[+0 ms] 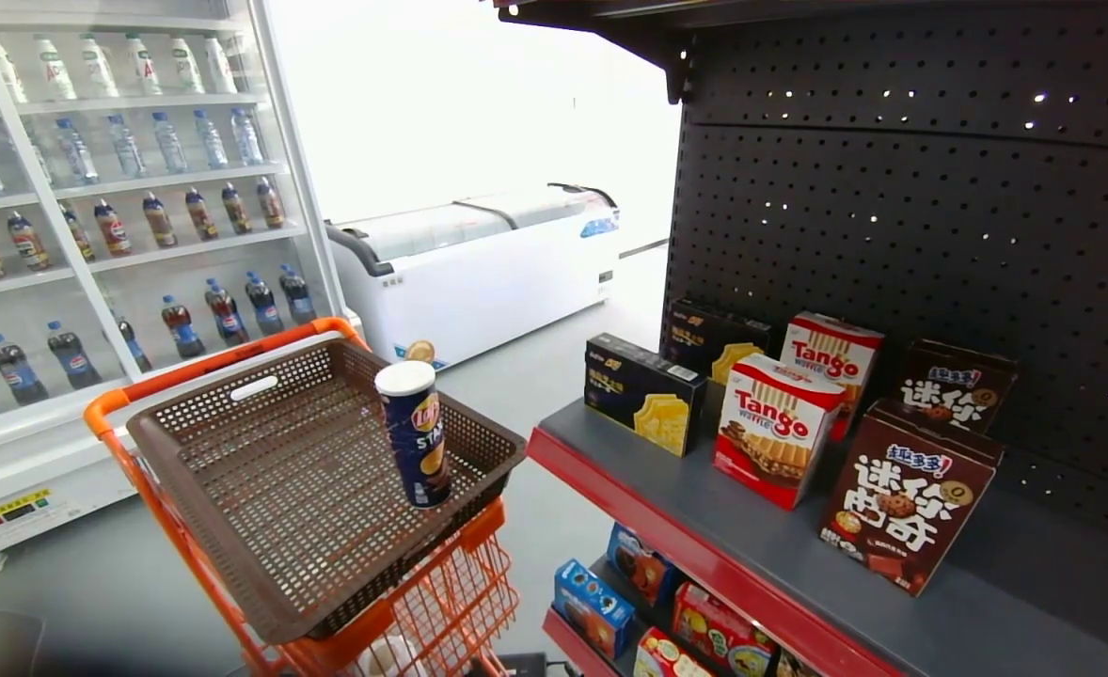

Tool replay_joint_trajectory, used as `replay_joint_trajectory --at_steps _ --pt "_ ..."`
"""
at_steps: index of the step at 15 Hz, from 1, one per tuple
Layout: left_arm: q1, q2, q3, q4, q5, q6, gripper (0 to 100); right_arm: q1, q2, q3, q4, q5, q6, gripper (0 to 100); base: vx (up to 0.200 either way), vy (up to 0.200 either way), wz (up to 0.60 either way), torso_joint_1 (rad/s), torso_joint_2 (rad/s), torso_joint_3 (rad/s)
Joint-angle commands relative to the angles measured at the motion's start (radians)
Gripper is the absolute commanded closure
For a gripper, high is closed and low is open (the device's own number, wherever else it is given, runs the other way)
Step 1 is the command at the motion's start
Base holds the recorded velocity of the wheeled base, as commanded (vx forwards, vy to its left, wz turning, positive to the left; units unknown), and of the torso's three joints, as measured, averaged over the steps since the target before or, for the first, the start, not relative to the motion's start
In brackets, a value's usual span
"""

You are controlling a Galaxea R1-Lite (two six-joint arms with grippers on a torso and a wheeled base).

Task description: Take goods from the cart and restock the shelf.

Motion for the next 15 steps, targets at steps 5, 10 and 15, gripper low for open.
replay_joint_trajectory --at_steps 5,10,15 --pt "-0.005 0.797 -0.299 -0.195 0.056 0.039 0 0.0 0.0 0.0 0.0 0.0 0.0 0 0.0 0.0 0.0 0.0 0.0 0.0" --pt "-0.01 1.147 -0.352 -0.358 0.053 0.045 0 0.0 0.0 0.0 0.0 0.0 0.0 0 0.0 0.0 0.0 0.0 0.0 0.0" --pt "-0.037 1.41 -0.443 -0.562 0.054 0.056 0 0.0 0.0 0.0 0.0 0.0 0.0 0 0.0 0.0 0.0 0.0 0.0 0.0"
